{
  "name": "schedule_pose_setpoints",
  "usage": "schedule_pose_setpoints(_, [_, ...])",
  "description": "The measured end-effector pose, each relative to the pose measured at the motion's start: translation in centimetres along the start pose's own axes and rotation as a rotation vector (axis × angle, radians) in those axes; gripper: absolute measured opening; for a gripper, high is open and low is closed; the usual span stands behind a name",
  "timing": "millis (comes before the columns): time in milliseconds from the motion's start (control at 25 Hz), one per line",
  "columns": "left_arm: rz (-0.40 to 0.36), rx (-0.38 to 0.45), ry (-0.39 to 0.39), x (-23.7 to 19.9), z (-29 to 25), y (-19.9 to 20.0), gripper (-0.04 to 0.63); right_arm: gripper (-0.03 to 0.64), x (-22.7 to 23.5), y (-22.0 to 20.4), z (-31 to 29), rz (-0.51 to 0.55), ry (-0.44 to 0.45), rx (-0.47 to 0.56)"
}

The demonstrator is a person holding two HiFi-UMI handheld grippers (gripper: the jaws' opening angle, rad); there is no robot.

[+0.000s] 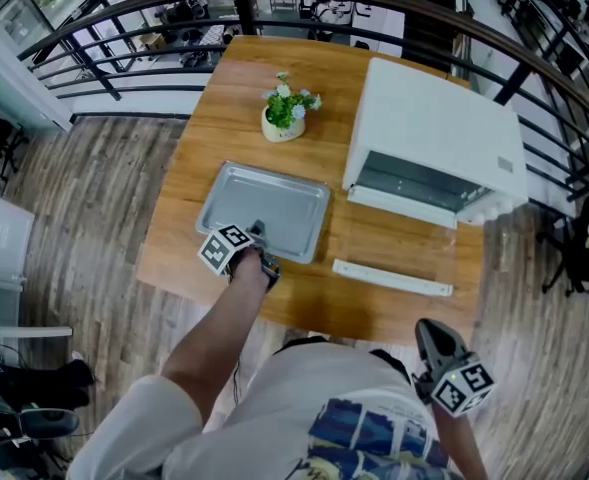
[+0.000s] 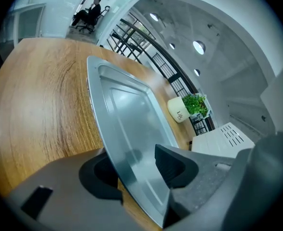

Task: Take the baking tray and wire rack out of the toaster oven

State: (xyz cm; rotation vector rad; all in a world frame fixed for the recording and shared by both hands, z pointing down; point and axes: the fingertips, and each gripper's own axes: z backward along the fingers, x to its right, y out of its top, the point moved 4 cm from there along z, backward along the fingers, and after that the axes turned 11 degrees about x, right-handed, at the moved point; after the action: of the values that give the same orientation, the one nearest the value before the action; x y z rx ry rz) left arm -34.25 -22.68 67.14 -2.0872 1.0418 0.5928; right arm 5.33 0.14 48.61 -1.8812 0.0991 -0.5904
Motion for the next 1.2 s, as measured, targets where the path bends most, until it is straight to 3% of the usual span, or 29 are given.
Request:
schedule_pose_setpoints(600, [-0.058,-0.012,0.188,0.1,0.5,-0.8,0.256,0.002,-0.1,0.0,-0.1,-0.014,-0.003,0.011])
schedule_pose_setpoints(720, [-0.039,-0.009,0.224,-0.4,0.7,-1.2,0.259,0.002,-0.1,-0.1,-0.1,-0.018,-0.002,0.016])
schedule_pose_setpoints(880, [-0.001,0.002,0.235,-0.4,0.8,-1.4,0.275,0.002,0.0,-0.3,-0.1,-0.028,-0.002,0.019])
schedule_pose_setpoints(1200, [-0.004,-0.001,0.237,-0.5,1.4,-1.7,0.304,0.002,0.1,-0.6,0.2,-0.036,-0.001,0.015])
